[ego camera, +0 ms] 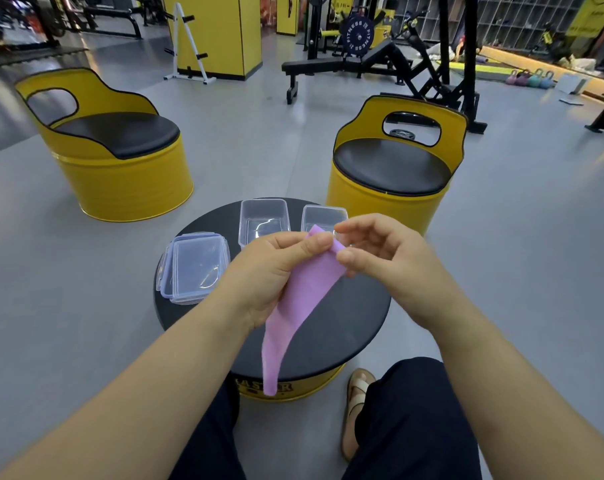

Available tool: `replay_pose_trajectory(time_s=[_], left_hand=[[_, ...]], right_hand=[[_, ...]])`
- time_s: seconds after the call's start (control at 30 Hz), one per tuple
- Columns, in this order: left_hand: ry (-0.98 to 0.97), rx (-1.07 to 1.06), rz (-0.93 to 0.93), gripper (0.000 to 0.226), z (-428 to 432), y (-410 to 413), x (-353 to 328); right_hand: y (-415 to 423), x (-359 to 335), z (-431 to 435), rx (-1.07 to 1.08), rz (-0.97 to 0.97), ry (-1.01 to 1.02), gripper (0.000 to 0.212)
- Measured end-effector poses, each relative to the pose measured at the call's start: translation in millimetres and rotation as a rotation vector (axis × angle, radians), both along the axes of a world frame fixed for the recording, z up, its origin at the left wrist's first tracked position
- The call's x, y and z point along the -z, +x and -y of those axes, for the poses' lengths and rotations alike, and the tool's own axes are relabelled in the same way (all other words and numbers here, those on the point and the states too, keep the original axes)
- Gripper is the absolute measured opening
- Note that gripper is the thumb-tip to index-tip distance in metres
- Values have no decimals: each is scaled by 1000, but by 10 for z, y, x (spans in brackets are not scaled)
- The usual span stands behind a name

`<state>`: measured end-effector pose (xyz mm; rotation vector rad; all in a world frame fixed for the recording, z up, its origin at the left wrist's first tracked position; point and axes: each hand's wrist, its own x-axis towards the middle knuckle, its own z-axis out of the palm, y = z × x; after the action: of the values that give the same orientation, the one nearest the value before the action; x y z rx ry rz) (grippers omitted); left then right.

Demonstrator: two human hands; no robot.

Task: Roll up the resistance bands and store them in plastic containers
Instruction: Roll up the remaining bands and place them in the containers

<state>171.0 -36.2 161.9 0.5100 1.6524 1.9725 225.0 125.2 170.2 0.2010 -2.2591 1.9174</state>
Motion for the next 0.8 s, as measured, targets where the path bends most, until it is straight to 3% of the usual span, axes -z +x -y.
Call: replay_pose_trajectory(time_s=[0.2, 0.47, 0.8], left_hand=[[-63, -129, -76, 39, -21, 42, 38], [-171, -175, -318, 16, 61, 34, -1], [-35, -160, -365, 15, 21, 65, -29]], right_hand=[[46, 88, 119, 179, -66, -75, 13], [77, -6, 30, 191, -109, 211, 15], [109, -9, 44, 215, -59, 125, 28]])
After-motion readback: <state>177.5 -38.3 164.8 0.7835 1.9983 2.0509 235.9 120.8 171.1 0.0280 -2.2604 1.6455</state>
